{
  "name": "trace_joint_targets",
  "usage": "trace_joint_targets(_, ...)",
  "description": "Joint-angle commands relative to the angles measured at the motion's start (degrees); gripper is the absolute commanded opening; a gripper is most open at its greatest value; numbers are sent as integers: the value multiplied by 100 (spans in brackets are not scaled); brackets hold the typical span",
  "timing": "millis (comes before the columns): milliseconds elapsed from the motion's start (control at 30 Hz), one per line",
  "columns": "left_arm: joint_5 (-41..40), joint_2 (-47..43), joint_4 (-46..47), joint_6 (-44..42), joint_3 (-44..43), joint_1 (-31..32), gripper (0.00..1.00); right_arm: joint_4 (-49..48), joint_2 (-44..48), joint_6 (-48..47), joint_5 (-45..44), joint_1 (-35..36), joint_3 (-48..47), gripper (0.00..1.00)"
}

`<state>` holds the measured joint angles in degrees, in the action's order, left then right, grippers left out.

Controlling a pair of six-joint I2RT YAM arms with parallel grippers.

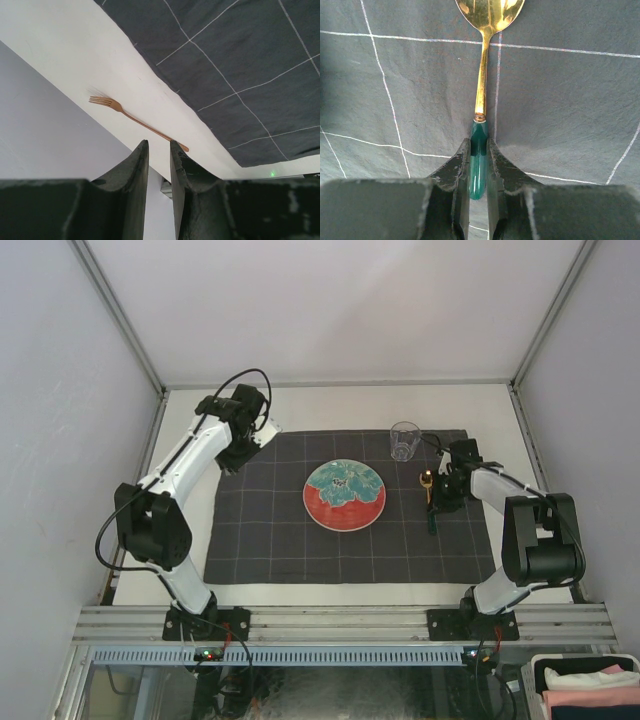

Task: Set the dinner table for one person
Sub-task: Adjust the spoon with the napkin.

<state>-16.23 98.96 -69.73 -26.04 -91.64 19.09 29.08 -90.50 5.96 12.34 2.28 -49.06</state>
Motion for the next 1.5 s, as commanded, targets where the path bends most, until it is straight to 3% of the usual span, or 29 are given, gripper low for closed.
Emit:
trace_joint_targets(0,54,-210,43,64,14,-22,28,-228,219,0,-36,9,107,0)
trace_joint_targets(1367,52,18,-45,146,-311,-27,27,-164,146,-52,34,15,51,0)
trace_joint_targets(1467,49,18,-45,130,-309,-23,27,-138,145,-2,-18,9,46,34)
